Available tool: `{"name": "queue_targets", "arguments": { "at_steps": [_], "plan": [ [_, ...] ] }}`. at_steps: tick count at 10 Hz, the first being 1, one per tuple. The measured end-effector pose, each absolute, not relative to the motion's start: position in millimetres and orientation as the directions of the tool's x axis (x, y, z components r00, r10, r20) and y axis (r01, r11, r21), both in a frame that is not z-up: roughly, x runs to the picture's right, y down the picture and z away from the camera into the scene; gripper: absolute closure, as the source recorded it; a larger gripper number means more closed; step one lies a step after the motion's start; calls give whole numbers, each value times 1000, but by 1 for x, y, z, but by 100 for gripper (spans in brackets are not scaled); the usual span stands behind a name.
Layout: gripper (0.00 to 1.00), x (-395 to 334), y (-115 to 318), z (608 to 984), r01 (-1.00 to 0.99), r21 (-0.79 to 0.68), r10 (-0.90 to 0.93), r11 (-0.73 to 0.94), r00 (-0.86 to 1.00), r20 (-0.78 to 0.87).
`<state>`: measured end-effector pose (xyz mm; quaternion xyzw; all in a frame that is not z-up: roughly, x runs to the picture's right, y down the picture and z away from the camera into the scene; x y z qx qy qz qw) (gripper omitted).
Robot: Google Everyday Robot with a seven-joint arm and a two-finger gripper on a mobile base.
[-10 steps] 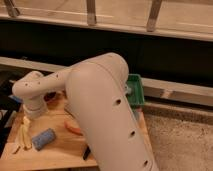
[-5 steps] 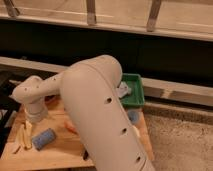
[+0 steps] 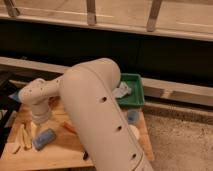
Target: Place sponge in tray
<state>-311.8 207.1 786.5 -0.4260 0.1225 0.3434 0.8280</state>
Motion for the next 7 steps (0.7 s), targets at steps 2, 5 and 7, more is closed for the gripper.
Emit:
{"name": "queue_targets", "arguments": {
  "at_steps": [2,5,7],
  "plan": [
    [20,-310,213,792,-676,-626,455,388,731,-508],
    [20,-312,222,798,-676,-638,438,369,732,-522],
    [25,-310,227,803,-681,-637,433,360,727,-533]
  ]
}}
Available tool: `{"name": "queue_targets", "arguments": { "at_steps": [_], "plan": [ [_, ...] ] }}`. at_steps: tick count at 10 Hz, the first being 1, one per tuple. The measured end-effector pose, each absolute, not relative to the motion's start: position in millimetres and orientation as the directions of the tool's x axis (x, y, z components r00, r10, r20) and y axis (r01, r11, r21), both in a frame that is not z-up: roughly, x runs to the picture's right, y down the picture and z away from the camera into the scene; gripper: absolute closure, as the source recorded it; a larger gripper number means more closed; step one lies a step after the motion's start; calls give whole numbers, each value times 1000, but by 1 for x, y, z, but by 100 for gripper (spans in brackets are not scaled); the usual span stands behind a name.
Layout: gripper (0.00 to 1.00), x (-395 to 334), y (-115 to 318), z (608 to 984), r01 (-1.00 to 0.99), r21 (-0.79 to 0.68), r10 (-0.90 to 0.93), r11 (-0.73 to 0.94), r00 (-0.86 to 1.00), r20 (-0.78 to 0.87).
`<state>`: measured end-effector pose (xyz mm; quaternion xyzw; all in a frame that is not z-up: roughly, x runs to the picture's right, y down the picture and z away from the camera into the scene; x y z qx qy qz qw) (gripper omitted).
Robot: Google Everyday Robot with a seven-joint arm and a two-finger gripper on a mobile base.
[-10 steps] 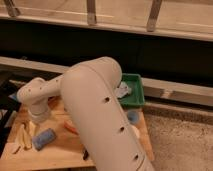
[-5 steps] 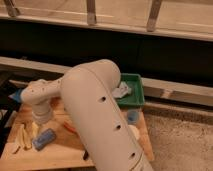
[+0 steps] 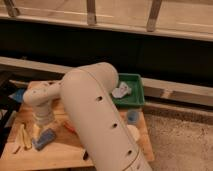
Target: Place sponge in tray
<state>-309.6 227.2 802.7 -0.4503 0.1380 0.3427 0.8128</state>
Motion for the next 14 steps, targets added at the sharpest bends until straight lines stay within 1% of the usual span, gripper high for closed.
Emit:
{"name": "queue_targets", "arguments": {
  "at_steps": [2,5,6,7,8,10,12,14],
  "plan": [
    [47,-309,230,803,-685,-631,431,364,725,-538],
    [75,-311,232,802,-684,-629,430,369,726,-537],
    [87,-311,232,802,-684,-629,432,369,726,-535],
    [95,-312,232,801,-682,-627,432,375,727,-533],
    [100,-311,228,799,-684,-621,438,383,726,-530],
    [100,-309,215,792,-687,-603,453,406,724,-520],
    [100,-310,193,775,-684,-583,482,438,726,-491],
    [100,-313,180,769,-679,-573,497,458,731,-468]
  ]
}}
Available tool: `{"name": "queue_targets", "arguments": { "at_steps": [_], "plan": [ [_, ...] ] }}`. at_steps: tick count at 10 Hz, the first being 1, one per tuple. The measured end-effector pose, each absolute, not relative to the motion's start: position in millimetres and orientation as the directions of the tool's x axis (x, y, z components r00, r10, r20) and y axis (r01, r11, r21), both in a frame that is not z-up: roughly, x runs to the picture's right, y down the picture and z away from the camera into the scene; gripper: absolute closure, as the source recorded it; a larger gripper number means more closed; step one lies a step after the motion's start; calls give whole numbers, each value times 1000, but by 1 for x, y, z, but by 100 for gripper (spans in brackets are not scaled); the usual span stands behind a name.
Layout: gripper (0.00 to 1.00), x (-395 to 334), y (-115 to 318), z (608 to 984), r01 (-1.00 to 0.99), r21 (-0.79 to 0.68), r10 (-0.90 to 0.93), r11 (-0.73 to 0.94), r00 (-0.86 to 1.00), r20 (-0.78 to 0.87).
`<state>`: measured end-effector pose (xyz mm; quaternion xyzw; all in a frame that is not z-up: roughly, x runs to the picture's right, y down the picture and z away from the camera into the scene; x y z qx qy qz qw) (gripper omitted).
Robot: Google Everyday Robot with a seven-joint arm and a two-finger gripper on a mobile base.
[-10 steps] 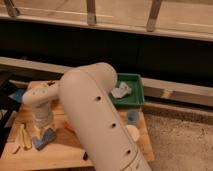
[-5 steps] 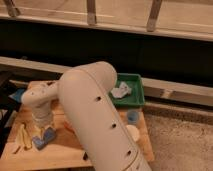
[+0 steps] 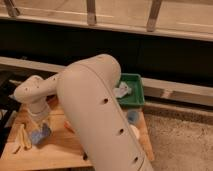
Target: Place sponge in tray
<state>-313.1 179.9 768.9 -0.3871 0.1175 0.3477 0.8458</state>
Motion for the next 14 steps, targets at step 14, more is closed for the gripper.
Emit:
{"name": "queue_targets", "arguments": {
  "at_steps": [14],
  "plan": [
    [100,-225,15,766,-725,-630,758,279,569,-319]
  ]
}}
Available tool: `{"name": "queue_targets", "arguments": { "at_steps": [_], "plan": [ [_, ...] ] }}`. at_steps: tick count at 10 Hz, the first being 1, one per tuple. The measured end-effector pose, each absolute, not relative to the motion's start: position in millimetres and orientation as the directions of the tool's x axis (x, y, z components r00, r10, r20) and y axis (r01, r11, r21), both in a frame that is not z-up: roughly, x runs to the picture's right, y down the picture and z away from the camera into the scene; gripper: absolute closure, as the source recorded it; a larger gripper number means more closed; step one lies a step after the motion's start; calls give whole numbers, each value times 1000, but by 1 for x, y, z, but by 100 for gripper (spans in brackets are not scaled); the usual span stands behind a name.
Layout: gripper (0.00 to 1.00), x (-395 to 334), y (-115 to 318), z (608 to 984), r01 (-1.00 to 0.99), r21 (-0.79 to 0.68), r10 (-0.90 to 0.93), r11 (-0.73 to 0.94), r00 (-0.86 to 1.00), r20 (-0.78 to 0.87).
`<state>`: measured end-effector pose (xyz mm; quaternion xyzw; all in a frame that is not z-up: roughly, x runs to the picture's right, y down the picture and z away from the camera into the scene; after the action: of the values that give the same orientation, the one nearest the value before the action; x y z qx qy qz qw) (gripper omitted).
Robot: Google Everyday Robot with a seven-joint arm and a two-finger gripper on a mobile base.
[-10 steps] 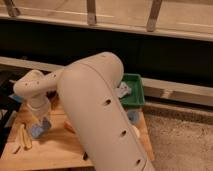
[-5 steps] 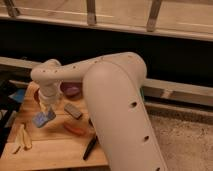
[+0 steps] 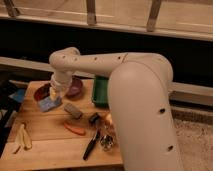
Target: Place sponge in tray
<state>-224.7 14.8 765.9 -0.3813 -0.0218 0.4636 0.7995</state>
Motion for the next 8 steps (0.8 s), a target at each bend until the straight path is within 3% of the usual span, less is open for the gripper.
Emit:
{"name": "queue_targets", "arguments": {
  "at_steps": [3,8],
  "plan": [
    [100,-191,-13,774,-755,-618,803,221,500,-324],
    [100,-198,-10,772,-748,-625,800,224,507,-321]
  ]
}}
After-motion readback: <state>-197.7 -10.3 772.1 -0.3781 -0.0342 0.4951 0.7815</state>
